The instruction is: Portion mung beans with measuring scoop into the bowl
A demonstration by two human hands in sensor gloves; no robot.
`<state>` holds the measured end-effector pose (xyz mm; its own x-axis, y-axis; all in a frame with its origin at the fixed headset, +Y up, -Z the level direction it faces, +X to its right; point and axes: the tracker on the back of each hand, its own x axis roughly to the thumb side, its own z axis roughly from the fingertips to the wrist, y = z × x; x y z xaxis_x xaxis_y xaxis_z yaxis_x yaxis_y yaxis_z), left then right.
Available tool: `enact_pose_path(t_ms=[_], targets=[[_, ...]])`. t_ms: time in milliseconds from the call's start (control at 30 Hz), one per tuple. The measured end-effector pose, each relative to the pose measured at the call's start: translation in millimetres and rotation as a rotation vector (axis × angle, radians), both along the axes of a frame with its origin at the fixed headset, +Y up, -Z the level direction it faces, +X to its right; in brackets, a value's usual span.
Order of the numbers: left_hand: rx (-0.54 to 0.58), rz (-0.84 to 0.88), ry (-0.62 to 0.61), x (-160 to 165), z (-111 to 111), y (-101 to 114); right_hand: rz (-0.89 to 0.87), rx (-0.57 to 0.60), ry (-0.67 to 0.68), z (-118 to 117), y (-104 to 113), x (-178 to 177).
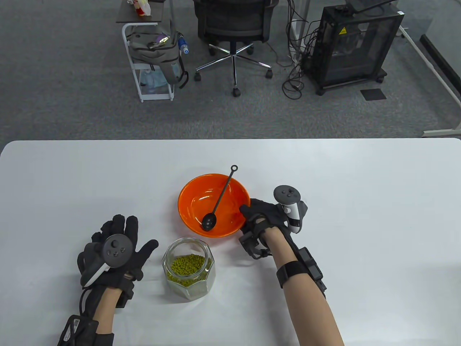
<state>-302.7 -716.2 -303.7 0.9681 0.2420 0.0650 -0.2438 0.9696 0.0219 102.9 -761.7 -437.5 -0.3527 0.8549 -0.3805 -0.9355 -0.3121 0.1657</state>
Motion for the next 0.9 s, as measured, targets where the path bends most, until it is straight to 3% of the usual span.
enact_pose_path(t_ms=[367,900], targets=[[0.003,0.001,0.009,-2,0,0,0.017,0.091,-0.007,24,36,49],[0.001,-0.002,0.017,-3,1,-1,0.087,0.099,0.001,84,27,132]])
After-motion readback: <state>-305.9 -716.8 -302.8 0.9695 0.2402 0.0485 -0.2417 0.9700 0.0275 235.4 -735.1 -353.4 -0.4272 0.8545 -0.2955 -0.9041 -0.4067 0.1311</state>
